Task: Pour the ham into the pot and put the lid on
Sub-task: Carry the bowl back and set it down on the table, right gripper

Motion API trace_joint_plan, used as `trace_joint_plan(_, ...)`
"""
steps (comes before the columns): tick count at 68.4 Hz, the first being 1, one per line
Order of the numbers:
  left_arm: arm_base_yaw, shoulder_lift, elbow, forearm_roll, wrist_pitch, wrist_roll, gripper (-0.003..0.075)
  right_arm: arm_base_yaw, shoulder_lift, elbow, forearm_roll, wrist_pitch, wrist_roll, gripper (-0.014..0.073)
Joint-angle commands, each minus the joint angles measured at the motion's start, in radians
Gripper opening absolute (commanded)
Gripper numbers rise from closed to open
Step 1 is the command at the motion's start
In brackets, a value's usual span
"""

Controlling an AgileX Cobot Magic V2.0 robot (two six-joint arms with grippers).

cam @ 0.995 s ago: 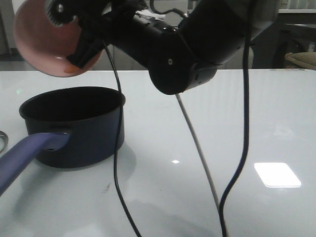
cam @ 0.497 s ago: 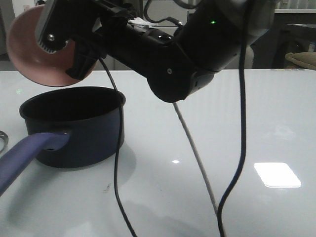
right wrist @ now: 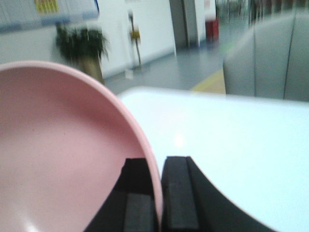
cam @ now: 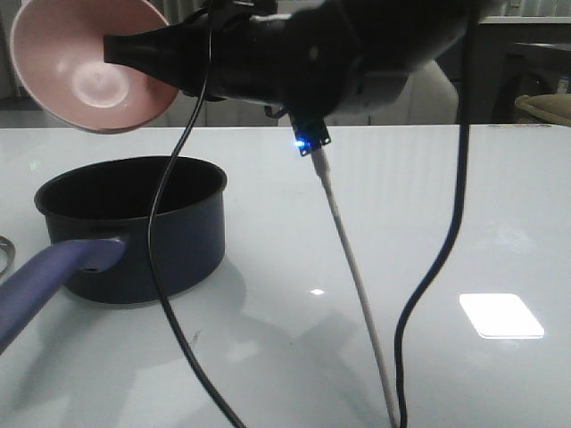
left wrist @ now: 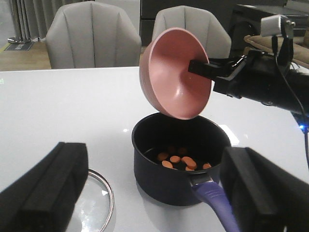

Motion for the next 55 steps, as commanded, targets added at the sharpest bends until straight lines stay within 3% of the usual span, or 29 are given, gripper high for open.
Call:
trace_joint_plan(1,-0.008,0.011,-0.029,-0.008,-0.078,-0.001,0.0603,-0.024,-0.161,-0.030,-0.001,0.173,-0.049,0.0133)
trace_joint_plan(9,-0.008,0.011,-0.029,-0.008,-0.078,-0.001,0.0603,-0.070,-0.273,-0.030,-0.001,0.426,-0.123,0.0133)
trace_joint_plan(34,-0.008,0.011,-0.029,-0.008,-0.078,-0.001,0.0603,-0.342,-0.424,-0.026,0.008,1.112,-0.103,0.0133)
trace_joint_plan(42,-0.008,0.011,-0.029,-0.008,-0.078,-0.001,0.0603,-0.402,-0.402,-0.008,0.033,1.216,-0.103,0.0133)
trace_joint_plan(55,-0.008,0.011,-0.029,-0.008,-0.078,-0.001,0.0603,-0.449,-0.336,-0.004,0.033,1.246,-0.103,0.0133)
